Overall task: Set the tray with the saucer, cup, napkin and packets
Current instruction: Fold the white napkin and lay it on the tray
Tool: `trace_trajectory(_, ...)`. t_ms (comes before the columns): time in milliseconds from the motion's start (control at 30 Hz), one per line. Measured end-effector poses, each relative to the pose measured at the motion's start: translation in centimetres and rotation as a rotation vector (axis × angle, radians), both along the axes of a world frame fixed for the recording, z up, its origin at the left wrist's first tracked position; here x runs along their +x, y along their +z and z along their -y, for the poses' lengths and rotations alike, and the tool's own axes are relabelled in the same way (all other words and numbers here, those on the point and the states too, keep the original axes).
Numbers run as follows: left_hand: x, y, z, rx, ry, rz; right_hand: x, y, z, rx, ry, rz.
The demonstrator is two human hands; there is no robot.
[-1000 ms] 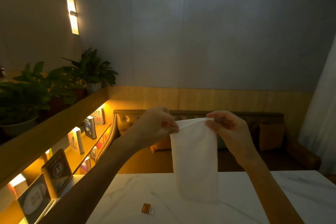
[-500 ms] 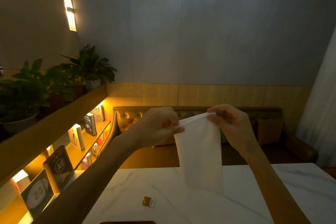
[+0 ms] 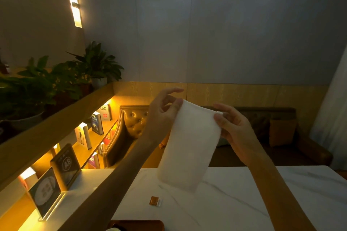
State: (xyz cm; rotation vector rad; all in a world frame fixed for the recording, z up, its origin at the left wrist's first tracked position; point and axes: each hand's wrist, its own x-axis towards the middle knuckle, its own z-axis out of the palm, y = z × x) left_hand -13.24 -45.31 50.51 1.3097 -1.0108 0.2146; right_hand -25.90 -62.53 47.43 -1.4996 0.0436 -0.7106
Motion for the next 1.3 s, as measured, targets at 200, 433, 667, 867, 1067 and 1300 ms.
trace_trajectory(200, 0.1, -0.5, 0.6, 0.037, -0.057, -0.144, 1.7, -6.8, -2.1, 0.276, 0.293, -0.235)
trace_trajectory(433, -0.1, -13.6, -3.7, 0.306, -0.376, -1.175, 0.9, -10.6, -3.4, 0.322, 0.189, -0.296)
trace_trajectory(667, 0.5, -15.2, -4.4, 0.454, -0.271, -0.869, -0.5, -11.0, -1.7, 0.279, 0.296, -0.441)
trace_trajectory(867, 0.7, -12.9, -3.9, 0.328, -0.411, -0.710, -1.0, -8.8, -1.6, 0.108, 0.223, -0.297)
trace_trajectory(1067, 1.2, -10.3, -3.4, 0.153, -0.454, -0.459, -0.8, -6.2, -1.8, 0.020, 0.005, -0.093)
trace_trajectory(1300, 1.1, -6.3, -3.5, 0.122, -0.490, -0.175, -0.6, -4.0, -2.1, -0.080, -0.037, 0.028)
